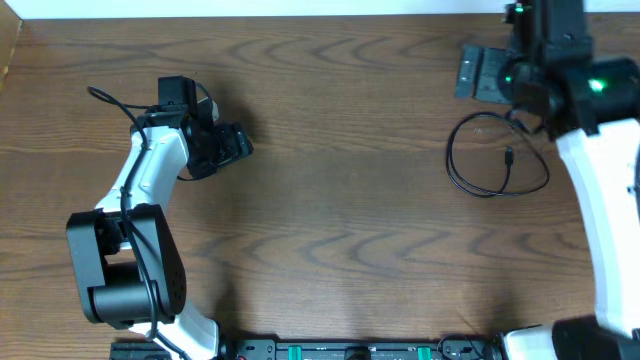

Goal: Untangle cables

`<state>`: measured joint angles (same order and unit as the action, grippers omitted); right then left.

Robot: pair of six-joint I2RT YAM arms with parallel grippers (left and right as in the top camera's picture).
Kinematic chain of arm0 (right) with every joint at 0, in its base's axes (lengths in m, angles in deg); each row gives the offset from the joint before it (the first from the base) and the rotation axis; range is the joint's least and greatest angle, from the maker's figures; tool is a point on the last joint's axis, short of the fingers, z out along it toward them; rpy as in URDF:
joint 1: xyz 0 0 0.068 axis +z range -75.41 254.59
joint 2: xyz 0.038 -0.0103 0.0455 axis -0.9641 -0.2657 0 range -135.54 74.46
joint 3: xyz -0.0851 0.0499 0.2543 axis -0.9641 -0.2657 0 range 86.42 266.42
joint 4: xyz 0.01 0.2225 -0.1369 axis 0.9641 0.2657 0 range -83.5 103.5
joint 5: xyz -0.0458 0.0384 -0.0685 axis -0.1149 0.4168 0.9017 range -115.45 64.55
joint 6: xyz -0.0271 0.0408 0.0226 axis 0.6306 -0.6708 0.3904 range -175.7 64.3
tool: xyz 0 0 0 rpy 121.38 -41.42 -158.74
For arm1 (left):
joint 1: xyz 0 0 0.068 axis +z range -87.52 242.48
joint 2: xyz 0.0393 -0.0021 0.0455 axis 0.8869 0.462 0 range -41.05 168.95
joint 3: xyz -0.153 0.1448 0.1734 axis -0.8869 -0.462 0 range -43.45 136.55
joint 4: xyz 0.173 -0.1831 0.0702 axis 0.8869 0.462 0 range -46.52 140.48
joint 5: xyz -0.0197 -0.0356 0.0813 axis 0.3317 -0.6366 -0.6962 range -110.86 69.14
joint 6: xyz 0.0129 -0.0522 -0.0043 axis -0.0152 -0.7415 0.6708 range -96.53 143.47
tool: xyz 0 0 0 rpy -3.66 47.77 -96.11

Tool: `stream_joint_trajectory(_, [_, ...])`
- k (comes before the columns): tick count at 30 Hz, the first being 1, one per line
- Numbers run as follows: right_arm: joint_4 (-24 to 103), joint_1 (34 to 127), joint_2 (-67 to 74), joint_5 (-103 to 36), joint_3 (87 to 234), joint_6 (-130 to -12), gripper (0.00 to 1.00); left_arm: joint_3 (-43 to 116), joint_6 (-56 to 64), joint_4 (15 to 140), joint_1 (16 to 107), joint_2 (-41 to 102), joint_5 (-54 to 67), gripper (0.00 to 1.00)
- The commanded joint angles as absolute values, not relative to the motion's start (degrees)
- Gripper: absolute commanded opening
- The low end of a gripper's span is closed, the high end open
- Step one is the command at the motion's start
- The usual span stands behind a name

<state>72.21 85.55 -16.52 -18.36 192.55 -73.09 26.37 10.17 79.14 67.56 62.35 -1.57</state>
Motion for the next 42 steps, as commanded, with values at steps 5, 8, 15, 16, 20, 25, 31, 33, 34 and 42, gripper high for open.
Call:
stream_joint_trajectory(5, [70.38,85.84,-16.04,-16.13,192.83,-69.26,0.99,25.98,10.26,79.14,67.54,62.67,-2.14,0.83])
stream_joint_trajectory(8, [69.42,85.86,-16.04,-16.17,192.81,-68.67,0.99,25.98,10.26,79.14,67.54,62.67,-2.14,0.84])
stream_joint_trajectory(15, [68.41,85.90,-16.13,-17.22,191.96,-68.65,0.99,25.98,10.26,79.14,67.54,62.67,-2.14,0.84])
stream_joint_trajectory(16, [68.06,85.90,-15.41,-17.24,191.39,-68.21,0.99,25.98,10.26,79.14,67.54,62.67,-2.14,0.83])
stream_joint_trajectory(20, [64.70,85.95,-10.20,-17.26,187.28,-67.19,0.99,25.98,10.26,79.14,67.54,62.67,-2.14,0.84])
stream_joint_trajectory(25, [53.96,85.95,0.64,-18.20,176.14,-66.57,0.99,25.98,10.26,79.14,67.54,62.67,-2.14,0.83])
stream_joint_trajectory(31, [36.85,85.92,11.57,-18.97,160.46,-61.28,0.99,25.98,10.26,79.14,67.54,62.67,-2.14,0.83])
stream_joint_trajectory(33, [30.16,85.92,14.49,-18.97,155.09,-60.17,0.99,25.98,10.26,79.16,67.54,62.67,-2.14,0.84])
stream_joint_trajectory(34, [27.65,85.92,15.46,-18.97,153.19,-60.06,0.99,25.98,10.26,79.14,67.54,62.67,-2.14,0.84])
stream_joint_trajectory(42, [-1.20,84.94,24.77,-24.80,135.02,-60.06,0.99,25.98,10.26,79.14,67.54,62.67,-2.14,0.83])
